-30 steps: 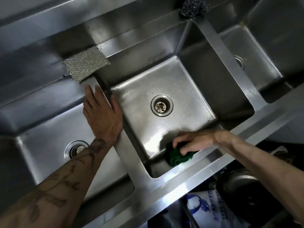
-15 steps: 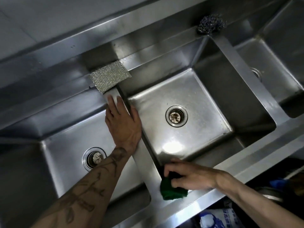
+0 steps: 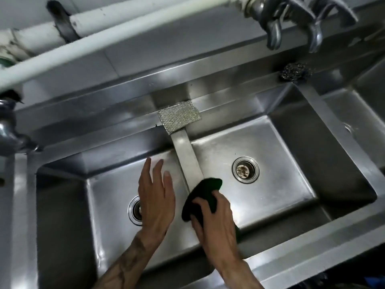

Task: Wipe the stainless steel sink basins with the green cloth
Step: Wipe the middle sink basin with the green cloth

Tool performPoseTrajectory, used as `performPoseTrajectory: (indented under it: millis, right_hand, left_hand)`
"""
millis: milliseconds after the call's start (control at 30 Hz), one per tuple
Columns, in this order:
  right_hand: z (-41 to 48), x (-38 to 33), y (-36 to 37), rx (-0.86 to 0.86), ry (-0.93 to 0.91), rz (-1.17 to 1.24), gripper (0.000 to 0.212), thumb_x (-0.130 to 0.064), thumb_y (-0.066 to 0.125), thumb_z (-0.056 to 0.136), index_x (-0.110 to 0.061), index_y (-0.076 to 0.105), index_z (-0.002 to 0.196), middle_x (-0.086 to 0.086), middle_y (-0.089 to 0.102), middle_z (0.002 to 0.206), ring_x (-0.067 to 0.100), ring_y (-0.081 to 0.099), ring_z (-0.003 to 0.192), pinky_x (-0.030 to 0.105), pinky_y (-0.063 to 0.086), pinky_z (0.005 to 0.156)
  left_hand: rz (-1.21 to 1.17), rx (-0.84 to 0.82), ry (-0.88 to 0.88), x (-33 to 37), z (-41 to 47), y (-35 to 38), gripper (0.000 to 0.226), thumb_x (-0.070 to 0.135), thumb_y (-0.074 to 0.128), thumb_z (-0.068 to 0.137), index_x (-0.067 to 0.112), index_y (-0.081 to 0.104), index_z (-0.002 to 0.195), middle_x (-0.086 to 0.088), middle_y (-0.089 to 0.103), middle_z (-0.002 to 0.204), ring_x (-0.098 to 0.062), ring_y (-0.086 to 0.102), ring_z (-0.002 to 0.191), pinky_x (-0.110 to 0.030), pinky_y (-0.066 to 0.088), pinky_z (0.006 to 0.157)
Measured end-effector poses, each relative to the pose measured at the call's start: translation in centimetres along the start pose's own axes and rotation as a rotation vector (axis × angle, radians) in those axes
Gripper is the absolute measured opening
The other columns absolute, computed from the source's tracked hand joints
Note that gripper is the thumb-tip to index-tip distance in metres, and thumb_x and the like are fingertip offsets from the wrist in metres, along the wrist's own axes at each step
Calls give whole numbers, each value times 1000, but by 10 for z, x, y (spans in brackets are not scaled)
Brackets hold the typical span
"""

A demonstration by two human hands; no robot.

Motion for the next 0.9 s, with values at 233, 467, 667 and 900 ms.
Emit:
performPoseTrajectory:
  millis: [233, 467, 667, 900]
  right_hand:
    - [170, -48, 13, 103, -47, -24, 43, -40, 60, 96, -30, 47, 136, 14, 32, 151, 33, 41, 130, 44, 43, 104]
    - [149, -46, 15, 146, -10, -99, 45, -37, 62, 94, -27, 48, 136, 15, 35, 147, 34, 44, 124, 42, 46, 96]
    - [139, -44, 24, 183, 42, -123, 46, -38, 66, 91, -27, 50, 133, 15, 42, 141, 32, 49, 114, 41, 48, 88]
    - [81, -31, 13, 138, 18, -202, 47, -42, 59, 91, -28, 51, 135, 17, 42, 143, 29, 49, 106, 40, 50, 83]
  left_hand:
    - [113, -45, 3, -37, -14, -26, 61, 58, 28, 106, 30, 46, 157, 7, 23, 175, -16, 23, 159, -38, 19, 129]
    - [390, 7, 220, -36, 95, -18, 62, 46, 37, 106, 14, 44, 159, -19, 32, 170, -40, 32, 155, -56, 30, 126]
    - [659, -35, 302, -40, 142, -9, 72, 56, 38, 101, 13, 45, 158, -24, 46, 160, -49, 46, 142, -62, 40, 113]
    - [713, -90, 327, -44, 143, -10, 94, 77, 34, 92, 17, 34, 164, -24, 40, 164, -50, 43, 145, -65, 35, 112]
Point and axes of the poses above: each hand's wrist, its own z-axis towards the middle knuckle, its own y-axis out of the palm, x = y × z, the point moved 2 cm from there along z, towards the middle knuckle
